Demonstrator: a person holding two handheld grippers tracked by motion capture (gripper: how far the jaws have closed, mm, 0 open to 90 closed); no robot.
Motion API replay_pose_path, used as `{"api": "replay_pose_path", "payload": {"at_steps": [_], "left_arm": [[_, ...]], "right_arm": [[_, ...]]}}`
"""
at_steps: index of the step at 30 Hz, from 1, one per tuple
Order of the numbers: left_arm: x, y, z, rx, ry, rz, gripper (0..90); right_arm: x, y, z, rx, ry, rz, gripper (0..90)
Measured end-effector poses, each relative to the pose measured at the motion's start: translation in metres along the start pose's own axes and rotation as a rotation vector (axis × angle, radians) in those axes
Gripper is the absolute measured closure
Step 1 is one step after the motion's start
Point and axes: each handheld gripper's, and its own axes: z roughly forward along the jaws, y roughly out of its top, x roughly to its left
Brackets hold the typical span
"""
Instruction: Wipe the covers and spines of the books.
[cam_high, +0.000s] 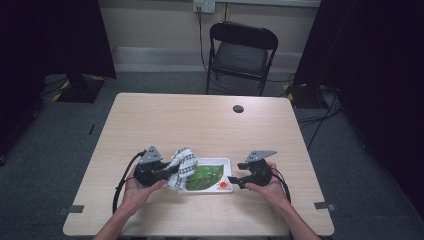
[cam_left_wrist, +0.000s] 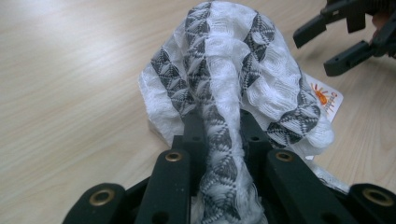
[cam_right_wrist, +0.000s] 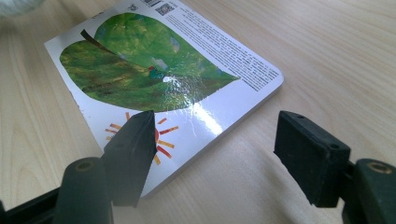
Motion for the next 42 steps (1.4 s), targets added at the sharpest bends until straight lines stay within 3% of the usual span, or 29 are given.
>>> {"api": "replay_pose_path", "payload": {"at_steps": [7, 8, 12, 16, 17, 22, 23, 26, 28, 30, 32, 35, 37, 40, 42], "left_arm": [[0.0, 0.004, 0.018, 0.047, 0.024, 0.018, 76.2], [0.001, 0.006, 0.019, 0.034, 0.025, -0.001, 76.1], [0.007, 0.007, 0.03, 0.073, 0.036, -0.001, 76.3], [-0.001, 0.002, 0.042, 0.118, 0.062, 0.032, 72.2], [-0.002, 0.002, 0.043, 0.126, 0.056, 0.014, 69.9], [-0.002, 0.0, 0.045, 0.117, 0.056, 0.007, 66.5], [-0.001, -0.001, 0.044, 0.12, 0.064, 0.035, 66.5], [-0.004, -0.005, 0.045, 0.094, 0.067, 0.019, 67.7], [-0.005, -0.006, 0.043, 0.095, 0.071, 0.042, 67.5], [-0.008, -0.007, 0.042, 0.097, 0.057, 0.061, 67.6], [-0.012, -0.009, 0.04, 0.089, 0.047, 0.041, 67.7], [-0.021, -0.013, 0.038, 0.084, 0.048, 0.065, 68.0], [-0.028, -0.013, 0.036, 0.103, 0.038, 0.101, 68.3], [-0.036, -0.014, 0.037, 0.104, -0.018, 0.147, 68.9], [-0.041, -0.013, 0.039, 0.104, -0.011, 0.147, 69.1]], "right_arm": [[0.0, 0.0, 0.0, 0.002, 0.0, 0.003, 29.4], [0.0, 0.0, 0.0, 0.0, 0.0, 0.002, 29.4], [0.001, -0.001, 0.0, 0.002, 0.001, 0.006, 29.4], [0.0, -0.001, 0.0, 0.001, 0.005, 0.007, 29.4], [0.0, -0.001, 0.0, 0.001, 0.004, 0.008, 29.4], [0.001, -0.001, 0.001, 0.007, 0.002, 0.004, 29.2], [0.001, -0.001, 0.001, 0.007, 0.004, 0.003, 29.1], [0.001, -0.001, 0.002, 0.013, 0.006, 0.009, 28.8], [0.001, -0.001, 0.002, 0.014, 0.006, 0.008, 28.8], [0.001, -0.001, 0.002, 0.012, 0.006, 0.006, 28.8], [0.001, -0.001, 0.001, 0.011, 0.0, 0.01, 28.7], [0.0, -0.002, 0.0, 0.013, 0.0, 0.014, 28.6], [0.0, -0.001, 0.0, 0.014, 0.002, 0.01, 28.7], [0.001, -0.001, 0.0, 0.012, 0.002, 0.008, 28.8], [0.001, -0.001, 0.0, 0.01, 0.003, 0.008, 28.8]]}}
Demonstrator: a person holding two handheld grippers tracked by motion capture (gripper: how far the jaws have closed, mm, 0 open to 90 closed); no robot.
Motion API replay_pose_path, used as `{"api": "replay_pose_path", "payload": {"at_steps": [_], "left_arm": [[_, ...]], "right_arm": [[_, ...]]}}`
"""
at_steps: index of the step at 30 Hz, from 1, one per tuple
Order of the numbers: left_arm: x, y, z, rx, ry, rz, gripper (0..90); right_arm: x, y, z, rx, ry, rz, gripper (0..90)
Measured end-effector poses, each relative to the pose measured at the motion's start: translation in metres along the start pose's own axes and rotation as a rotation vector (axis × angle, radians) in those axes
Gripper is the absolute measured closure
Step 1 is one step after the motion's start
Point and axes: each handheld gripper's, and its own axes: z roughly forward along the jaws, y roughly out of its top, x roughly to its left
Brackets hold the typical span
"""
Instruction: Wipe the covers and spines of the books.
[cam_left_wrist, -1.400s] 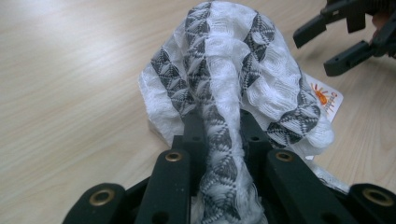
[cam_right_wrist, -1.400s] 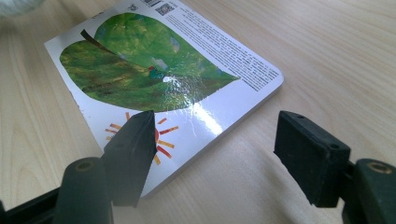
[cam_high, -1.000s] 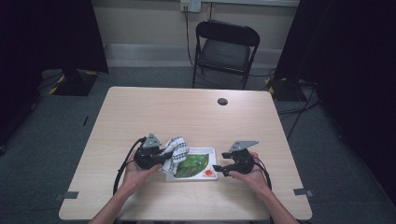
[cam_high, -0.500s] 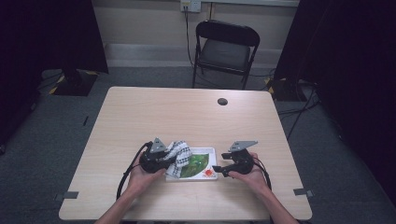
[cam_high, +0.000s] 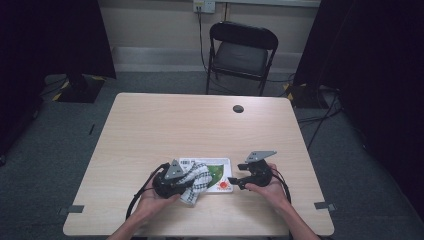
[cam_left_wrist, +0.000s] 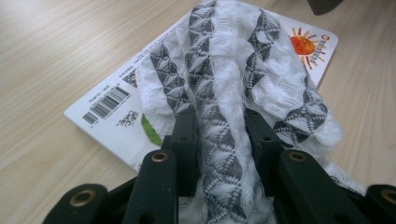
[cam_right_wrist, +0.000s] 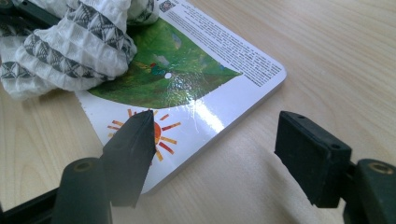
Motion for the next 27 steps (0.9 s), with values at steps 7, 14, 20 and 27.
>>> {"api": "replay_pose_path", "payload": {"at_steps": [7, 14, 20, 27], "left_arm": [[0.014, 0.002, 0.006, -0.012, -0.012, -0.076, 68.9], [0.034, 0.007, 0.012, -0.01, 0.038, -0.123, 68.8], [0.037, 0.006, 0.012, -0.017, 0.06, -0.129, 68.7], [0.025, 0.007, 0.011, -0.002, 0.049, -0.096, 68.3]], "right_arm": [[-0.001, -0.001, 0.001, 0.007, 0.0, 0.001, 28.8], [-0.001, -0.002, 0.0, 0.01, -0.001, 0.007, 28.9], [-0.002, -0.004, 0.0, 0.013, -0.006, 0.009, 28.8], [-0.001, -0.005, -0.001, 0.014, -0.011, 0.011, 28.8]]}}
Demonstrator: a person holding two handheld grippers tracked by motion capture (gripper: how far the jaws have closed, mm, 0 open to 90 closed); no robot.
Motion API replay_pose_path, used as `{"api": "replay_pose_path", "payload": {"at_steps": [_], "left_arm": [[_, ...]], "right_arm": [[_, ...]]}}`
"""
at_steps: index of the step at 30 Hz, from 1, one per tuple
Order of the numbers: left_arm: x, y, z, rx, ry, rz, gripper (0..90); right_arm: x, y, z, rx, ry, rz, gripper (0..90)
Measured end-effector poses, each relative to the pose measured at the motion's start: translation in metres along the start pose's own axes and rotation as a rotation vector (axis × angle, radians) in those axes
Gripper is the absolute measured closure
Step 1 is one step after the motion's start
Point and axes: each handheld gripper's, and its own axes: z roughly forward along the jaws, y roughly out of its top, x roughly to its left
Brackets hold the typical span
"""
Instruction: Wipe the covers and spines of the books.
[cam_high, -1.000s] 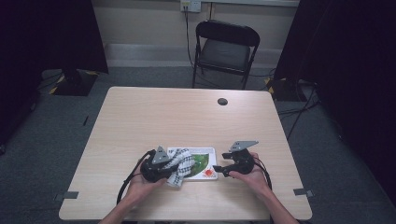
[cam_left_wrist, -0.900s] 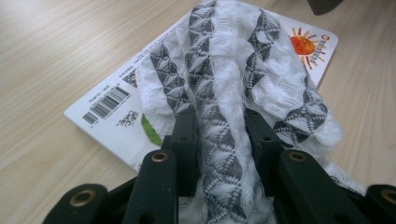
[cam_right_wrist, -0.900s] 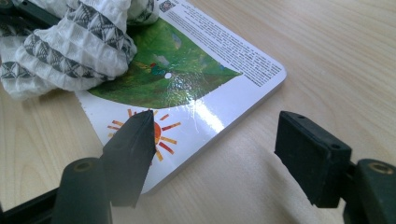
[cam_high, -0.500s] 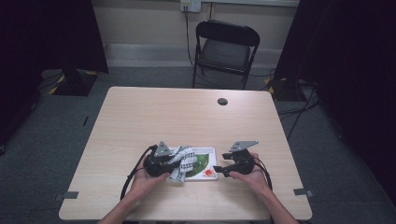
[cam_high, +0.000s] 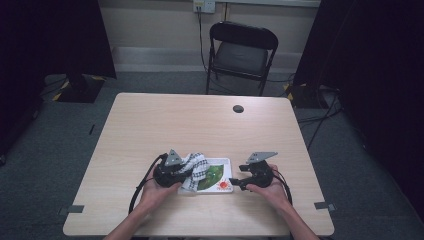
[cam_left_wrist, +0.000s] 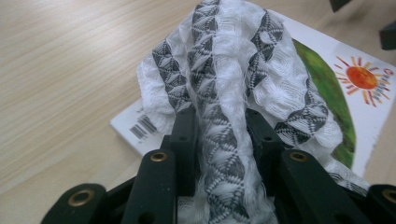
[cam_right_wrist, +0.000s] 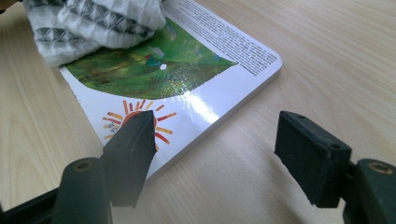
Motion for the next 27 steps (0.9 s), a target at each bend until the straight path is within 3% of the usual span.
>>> {"api": "replay_pose_path", "payload": {"at_steps": [3, 6, 16, 21, 25, 27], "left_arm": [[-0.0031, 0.0003, 0.0002, 0.004, -0.006, 0.005, 67.1], [0.0, -0.0001, 0.001, -0.002, -0.019, -0.018, 63.2], [0.0023, 0.0022, 0.0038, 0.022, 0.024, -0.022, 41.4], [0.0009, 0.0037, 0.0046, 0.034, 0.023, -0.023, 38.6], [0.0004, 0.0057, 0.0045, 0.056, 0.049, -0.007, 35.5], [0.0, 0.0069, 0.0052, 0.061, 0.022, 0.004, 36.3]], "right_arm": [[-0.0004, -0.0003, 0.0, -0.001, 0.001, 0.004, 28.9], [-0.0001, -0.0001, 0.0, -0.002, 0.002, 0.001, 28.9], [-0.001, -0.0004, -0.001, -0.002, 0.004, 0.001, 29.4], [-0.0006, -0.0002, -0.0006, -0.001, 0.004, 0.0, 29.4], [-0.001, -0.0003, -0.0005, -0.002, 0.004, 0.002, 29.4], [-0.0009, -0.0002, -0.0005, -0.002, 0.005, 0.001, 29.4]]}}
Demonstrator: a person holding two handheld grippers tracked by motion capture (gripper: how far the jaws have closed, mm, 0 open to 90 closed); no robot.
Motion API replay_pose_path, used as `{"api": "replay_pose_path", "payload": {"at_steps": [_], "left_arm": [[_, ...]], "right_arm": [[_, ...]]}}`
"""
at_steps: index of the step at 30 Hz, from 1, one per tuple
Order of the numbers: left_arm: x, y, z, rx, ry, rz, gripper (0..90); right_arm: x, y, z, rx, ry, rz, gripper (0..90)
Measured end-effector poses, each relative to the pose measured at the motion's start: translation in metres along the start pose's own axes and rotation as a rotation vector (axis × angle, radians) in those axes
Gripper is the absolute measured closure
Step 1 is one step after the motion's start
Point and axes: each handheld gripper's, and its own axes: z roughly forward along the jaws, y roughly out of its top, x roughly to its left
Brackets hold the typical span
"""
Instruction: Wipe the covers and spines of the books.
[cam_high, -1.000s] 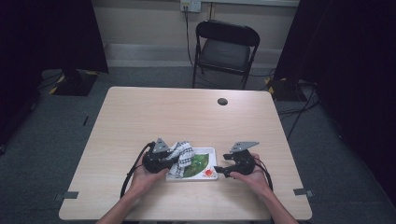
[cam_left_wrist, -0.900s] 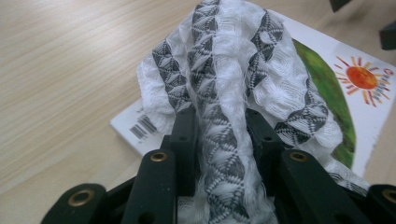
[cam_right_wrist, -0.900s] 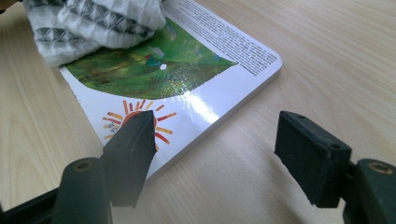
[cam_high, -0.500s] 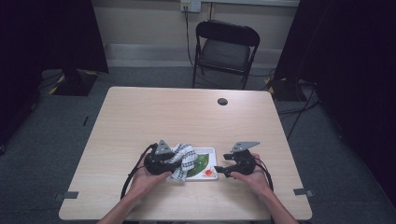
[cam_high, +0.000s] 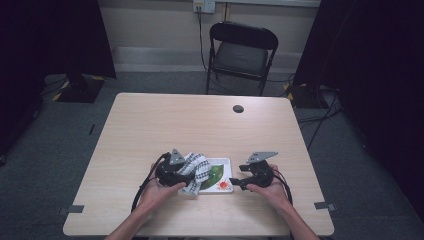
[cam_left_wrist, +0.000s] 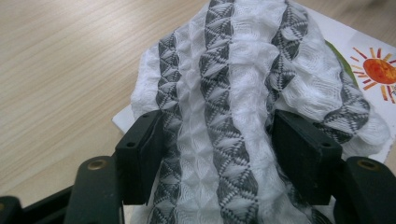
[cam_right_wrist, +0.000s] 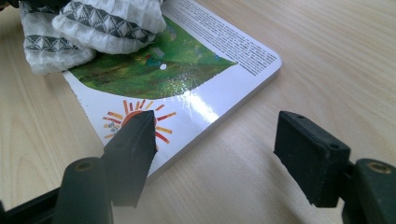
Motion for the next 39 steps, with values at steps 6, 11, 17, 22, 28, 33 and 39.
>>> {"api": "replay_pose_path", "payload": {"at_steps": [6, 11, 17, 22, 28, 33, 39], "left_arm": [[-0.003, 0.003, -0.001, 0.018, 0.009, 0.038, 38.5], [-0.008, 0.008, -0.004, 0.011, 0.047, 0.059, 37.5], [-0.004, 0.009, -0.001, -0.003, -0.033, 0.044, 69.7], [-0.002, 0.012, 0.003, 0.006, -0.051, 0.032, 76.3], [0.005, 0.016, 0.011, -0.007, -0.085, 0.019, 76.4], [0.003, 0.011, 0.012, -0.045, -0.079, -0.011, 76.3], [-0.016, 0.012, 0.011, -0.029, -0.138, 0.033, 76.4]], "right_arm": [[0.0, 0.0, 0.0, 0.0, 0.0, 0.003, 29.4], [0.0, 0.0, 0.0, -0.001, 0.0, 0.001, 29.4], [-0.001, 0.0, -0.001, -0.004, -0.002, 0.006, 29.4], [-0.002, 0.0, 0.0, -0.001, -0.001, 0.009, 29.3], [-0.002, 0.0, 0.0, -0.001, 0.0, 0.011, 29.2], [-0.005, -0.001, -0.002, -0.006, -0.005, 0.021, 29.3], [-0.006, -0.002, -0.006, -0.011, -0.019, 0.021, 29.2]]}}
